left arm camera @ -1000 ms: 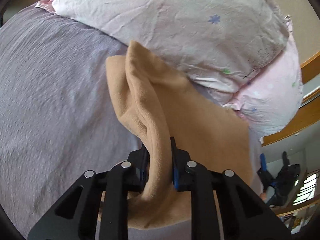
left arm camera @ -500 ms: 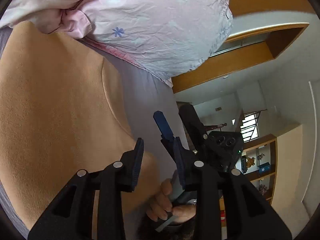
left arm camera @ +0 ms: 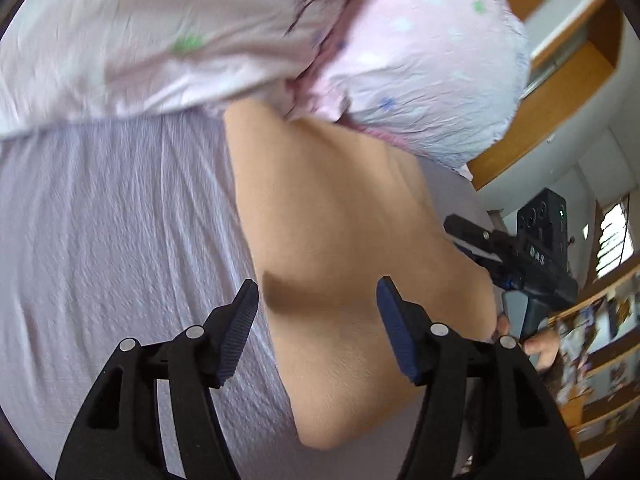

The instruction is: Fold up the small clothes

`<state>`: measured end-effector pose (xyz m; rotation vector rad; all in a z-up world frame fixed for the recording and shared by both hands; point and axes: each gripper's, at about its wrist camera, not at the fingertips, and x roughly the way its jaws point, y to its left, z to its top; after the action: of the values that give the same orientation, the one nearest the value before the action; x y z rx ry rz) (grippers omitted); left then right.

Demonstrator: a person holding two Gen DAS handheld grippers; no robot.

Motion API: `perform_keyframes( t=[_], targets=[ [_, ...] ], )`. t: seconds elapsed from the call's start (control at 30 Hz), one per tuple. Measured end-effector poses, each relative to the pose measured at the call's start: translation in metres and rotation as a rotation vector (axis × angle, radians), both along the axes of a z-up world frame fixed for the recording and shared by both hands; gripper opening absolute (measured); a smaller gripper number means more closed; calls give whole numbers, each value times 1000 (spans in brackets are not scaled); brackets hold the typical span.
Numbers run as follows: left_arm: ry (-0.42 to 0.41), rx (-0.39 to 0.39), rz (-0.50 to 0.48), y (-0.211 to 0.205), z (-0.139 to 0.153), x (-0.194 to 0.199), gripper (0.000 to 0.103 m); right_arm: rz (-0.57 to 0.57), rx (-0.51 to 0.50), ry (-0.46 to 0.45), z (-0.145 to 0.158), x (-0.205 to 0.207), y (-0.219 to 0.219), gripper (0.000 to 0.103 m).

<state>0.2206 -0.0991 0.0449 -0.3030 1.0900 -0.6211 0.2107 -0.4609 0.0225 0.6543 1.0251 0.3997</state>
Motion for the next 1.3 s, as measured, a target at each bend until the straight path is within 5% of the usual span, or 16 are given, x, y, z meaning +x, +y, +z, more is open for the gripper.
perform_keyframes(
  t=[0.13,0.2,0.37,0.53,0.63,0.67,0.7,0.77,0.87,1.0,1.07,1.17,1.3],
  targets=[
    [63,-47,11,-3,-20,11,62,38,20,12,-9,-4,4,72],
    [80,-94,26,-2,-26,16,62,72,59,26,-15,-5,9,39],
    [66,-162,12,10,-23,13,33,84,137,-40,-9,-14,20,28],
    [-48,-141,59,69,4,-19,34,209,120,-106,11,-21,81,25],
    [-63,-61,119,98,0,-23,39,241,-8,-72,1,-15,117,33],
    [-62,-13,148,108,-1,-27,39,227,-99,-54,0,-15,124,43],
    [-79,-8,156,117,1,-33,39,199,-165,-67,6,-19,125,58],
    [-154,-20,172,133,16,-52,39,105,-216,-190,36,-41,115,60],
    [-257,-36,129,131,37,-82,52,130,-27,-316,71,-71,110,84],
    [-238,-40,17,92,34,-99,65,247,56,-247,66,-81,139,90],
    [-198,1,-3,74,20,-97,80,235,70,-158,42,-78,143,91],
    [-191,118,-3,53,0,-97,82,186,121,-57,5,-69,134,92],
    [-252,198,-4,50,11,-120,83,164,82,-80,25,-85,127,91]
  ],
)
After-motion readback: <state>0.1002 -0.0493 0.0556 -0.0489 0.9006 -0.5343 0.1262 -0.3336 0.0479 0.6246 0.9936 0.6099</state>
